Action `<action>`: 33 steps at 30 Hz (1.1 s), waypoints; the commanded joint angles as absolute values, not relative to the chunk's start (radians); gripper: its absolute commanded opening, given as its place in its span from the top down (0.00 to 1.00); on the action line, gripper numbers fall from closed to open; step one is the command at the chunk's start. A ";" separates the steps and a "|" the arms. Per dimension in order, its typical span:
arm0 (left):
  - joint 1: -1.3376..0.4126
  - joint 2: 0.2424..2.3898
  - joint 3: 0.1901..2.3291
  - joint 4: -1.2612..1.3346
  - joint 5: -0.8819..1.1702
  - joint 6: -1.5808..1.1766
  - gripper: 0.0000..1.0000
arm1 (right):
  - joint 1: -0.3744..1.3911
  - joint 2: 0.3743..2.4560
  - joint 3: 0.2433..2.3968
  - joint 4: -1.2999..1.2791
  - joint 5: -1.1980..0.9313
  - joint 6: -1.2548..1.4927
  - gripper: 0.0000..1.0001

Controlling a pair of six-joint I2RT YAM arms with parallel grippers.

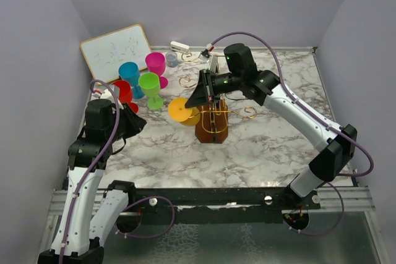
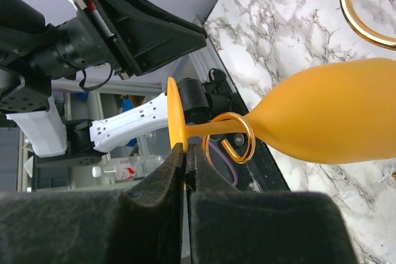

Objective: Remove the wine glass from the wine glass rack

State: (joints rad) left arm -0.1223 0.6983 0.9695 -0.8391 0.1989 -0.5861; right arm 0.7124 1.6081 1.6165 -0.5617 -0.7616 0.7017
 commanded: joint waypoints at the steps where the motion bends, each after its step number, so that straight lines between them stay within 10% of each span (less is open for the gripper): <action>1: -0.127 0.689 0.989 -0.825 0.225 -0.592 0.79 | 0.718 1.576 1.583 -0.488 -0.830 0.732 0.99; 33: -0.127 0.711 0.994 -0.817 0.239 -0.604 0.79 | 0.707 1.563 1.670 -0.610 -0.507 0.693 0.99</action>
